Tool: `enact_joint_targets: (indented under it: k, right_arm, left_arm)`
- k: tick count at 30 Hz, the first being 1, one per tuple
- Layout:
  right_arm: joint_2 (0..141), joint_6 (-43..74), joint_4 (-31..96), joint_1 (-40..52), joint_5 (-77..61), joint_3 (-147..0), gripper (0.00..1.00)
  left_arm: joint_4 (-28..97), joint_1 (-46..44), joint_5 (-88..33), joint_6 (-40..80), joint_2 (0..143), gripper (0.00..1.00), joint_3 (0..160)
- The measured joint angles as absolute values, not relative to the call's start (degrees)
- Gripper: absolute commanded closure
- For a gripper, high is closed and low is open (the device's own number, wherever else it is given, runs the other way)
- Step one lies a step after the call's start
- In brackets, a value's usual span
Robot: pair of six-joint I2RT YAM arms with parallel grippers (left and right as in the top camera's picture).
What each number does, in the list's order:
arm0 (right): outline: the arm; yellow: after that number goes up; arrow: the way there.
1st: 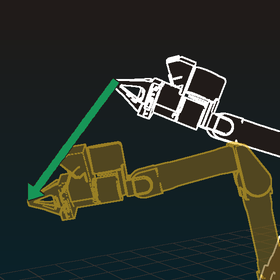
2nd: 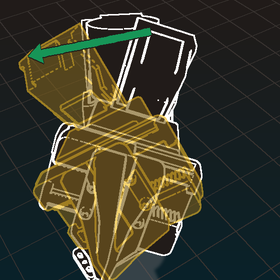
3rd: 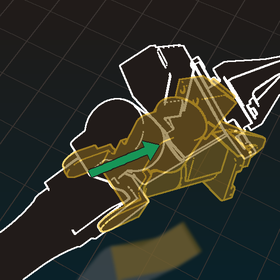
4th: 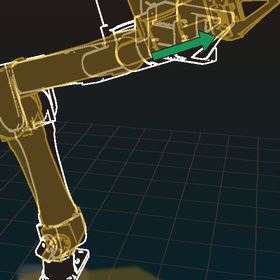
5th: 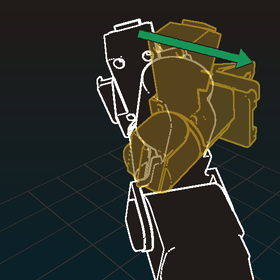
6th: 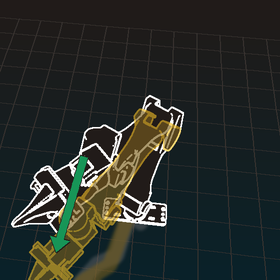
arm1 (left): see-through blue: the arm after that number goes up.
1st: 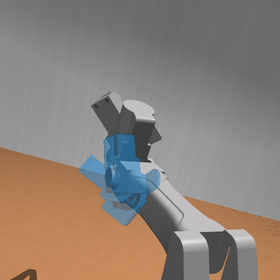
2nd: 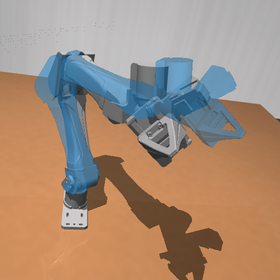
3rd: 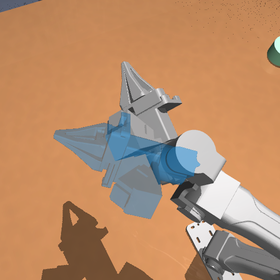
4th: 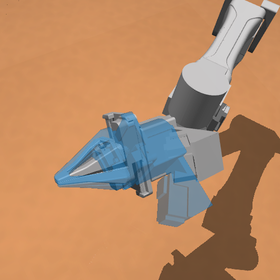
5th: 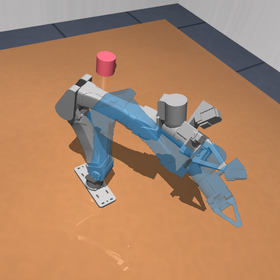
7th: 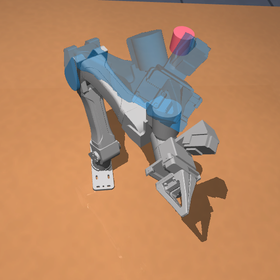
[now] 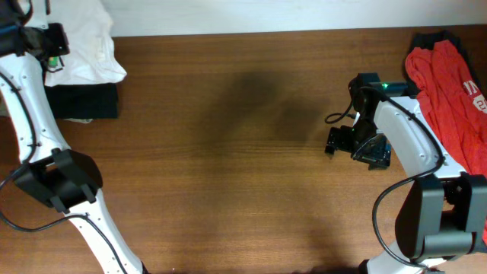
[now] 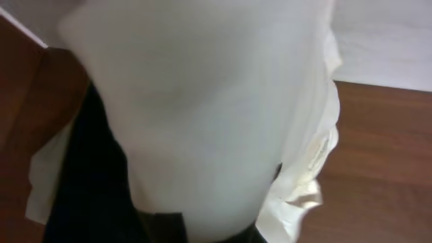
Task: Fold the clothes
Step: 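Lower the white shirt onto the dark clothes stack and release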
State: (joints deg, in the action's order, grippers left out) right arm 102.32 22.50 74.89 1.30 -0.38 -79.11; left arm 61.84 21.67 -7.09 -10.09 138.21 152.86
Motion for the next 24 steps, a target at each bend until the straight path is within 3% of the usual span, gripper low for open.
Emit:
enact_joint_targets:
  k: [8, 9, 10, 11, 14, 24]
  right_arm:
    - [102.3, 22.5, 77.6, 1.3, -0.6, -78.9, 0.01]
    - [102.3, 22.5, 77.8, 1.3, -0.6, -78.9, 0.01]
    - [102.3, 22.5, 77.8, 1.3, -0.6, -78.9, 0.01]
    - [102.3, 22.5, 77.8, 1.3, -0.6, -78.9, 0.01]
    - [102.3, 22.5, 77.8, 1.3, -0.6, -78.9, 0.01]
    - [102.3, 22.5, 77.8, 1.3, -1.1, -78.9, 0.01]
  left_arm:
    - [50.6, 28.3, -7.5, -10.0, 147.5, 0.96, 152.9]
    - [50.1, 29.0, -7.5, -10.0, 148.1, 0.79, 152.9]
    - [49.8, 29.7, -7.5, -10.0, 148.6, 0.44, 152.9]
    - [49.7, 30.3, -7.5, -10.0, 148.8, 0.18, 152.9]
    - [50.2, 32.7, -7.5, -9.8, 149.1, 0.01, 152.9]
    - [57.3, 34.4, -16.2, 4.3, 149.7, 0.01, 152.9]
